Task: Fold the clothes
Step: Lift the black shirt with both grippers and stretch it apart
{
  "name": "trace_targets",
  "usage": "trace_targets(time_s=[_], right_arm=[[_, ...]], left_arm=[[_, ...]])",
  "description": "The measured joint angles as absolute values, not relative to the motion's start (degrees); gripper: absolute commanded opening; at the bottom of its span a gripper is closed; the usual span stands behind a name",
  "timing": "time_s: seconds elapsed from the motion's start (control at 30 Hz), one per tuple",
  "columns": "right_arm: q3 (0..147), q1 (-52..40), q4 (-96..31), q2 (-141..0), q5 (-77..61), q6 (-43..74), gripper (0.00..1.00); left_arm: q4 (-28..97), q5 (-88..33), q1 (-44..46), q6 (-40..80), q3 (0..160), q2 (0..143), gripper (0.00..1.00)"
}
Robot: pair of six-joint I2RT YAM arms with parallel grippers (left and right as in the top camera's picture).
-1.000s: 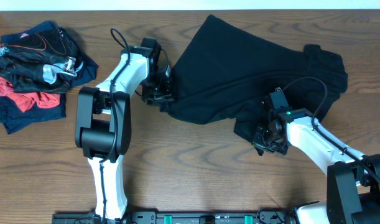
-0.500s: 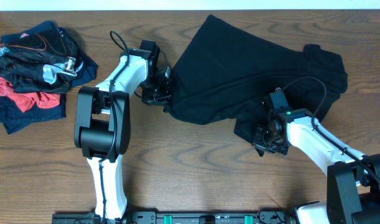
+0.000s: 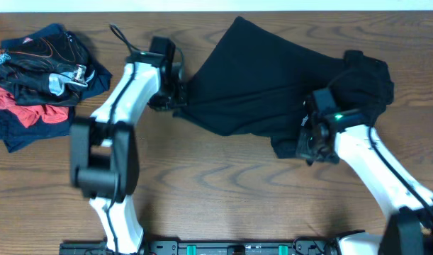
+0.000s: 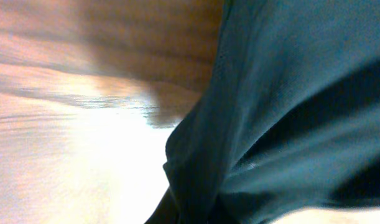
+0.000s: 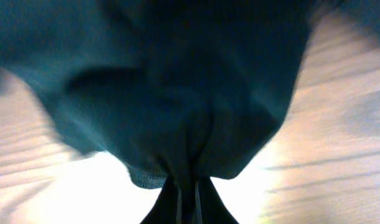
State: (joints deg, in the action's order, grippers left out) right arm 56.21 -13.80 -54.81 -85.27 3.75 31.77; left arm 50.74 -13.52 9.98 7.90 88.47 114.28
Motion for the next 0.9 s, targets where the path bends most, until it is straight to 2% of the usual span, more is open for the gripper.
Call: trace_targets(time_s=[0.27,0.9], right_arm=[[67.1,-13.8,-63.2,-78.0,9.3,30.4,0.01],[97.6,-7.5,-74.6,-67.2,22.0,25.0,0.01]], left_arm=[[51.6,-10.5,10.0,7.9,88.5,96.3,0.06],[52.1,-6.8,10.0,9.2,88.5,77.4,0.06]])
